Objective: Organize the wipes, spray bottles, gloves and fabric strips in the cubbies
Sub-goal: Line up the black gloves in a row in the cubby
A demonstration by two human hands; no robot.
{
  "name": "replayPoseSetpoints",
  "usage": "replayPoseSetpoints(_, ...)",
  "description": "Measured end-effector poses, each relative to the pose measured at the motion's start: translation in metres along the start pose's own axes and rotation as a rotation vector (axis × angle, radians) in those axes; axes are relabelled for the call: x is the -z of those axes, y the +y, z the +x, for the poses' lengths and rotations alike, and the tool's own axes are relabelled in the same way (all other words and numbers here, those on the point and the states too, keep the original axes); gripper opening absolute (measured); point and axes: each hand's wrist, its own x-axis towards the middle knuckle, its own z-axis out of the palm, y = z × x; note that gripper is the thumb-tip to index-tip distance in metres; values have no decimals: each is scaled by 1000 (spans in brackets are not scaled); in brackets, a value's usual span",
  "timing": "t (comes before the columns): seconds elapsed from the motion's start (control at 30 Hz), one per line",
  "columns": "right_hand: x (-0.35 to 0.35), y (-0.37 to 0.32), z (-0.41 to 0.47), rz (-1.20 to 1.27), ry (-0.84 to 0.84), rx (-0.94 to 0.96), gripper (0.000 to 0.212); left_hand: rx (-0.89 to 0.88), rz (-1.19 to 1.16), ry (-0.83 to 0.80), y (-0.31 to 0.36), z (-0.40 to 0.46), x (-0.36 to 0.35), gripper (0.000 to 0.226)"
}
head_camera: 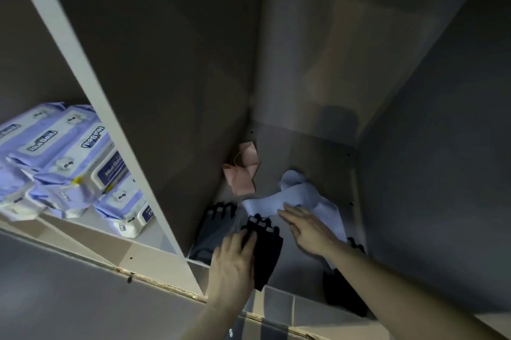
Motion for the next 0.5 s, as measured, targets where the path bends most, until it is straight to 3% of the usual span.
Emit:
replayPoseSetpoints(0.03, -2, 0, -3, -126, 91, 49, 57, -87, 82, -51, -1, -5, -3, 42)
replayPoseSetpoints(0.1, -2, 1, -12, -354, 121, 41, 54, -178, 198, -176, -10, -13, -15, 37)
replayPoseSetpoints(0.2, -13, 19, -23, -475, 21, -3, 51, -205, 340, -263, -26, -19, -31, 53)
replayPoseSetpoints(0.27, -20, 33, -21, -477, -51, -52, 44, -172, 348, -298, -28, -18, -36, 56)
replayPoseSetpoints(0.5, 13, 43, 29, -229, -128, -333, 53, -70, 319, -298, -20, -9, -39, 54)
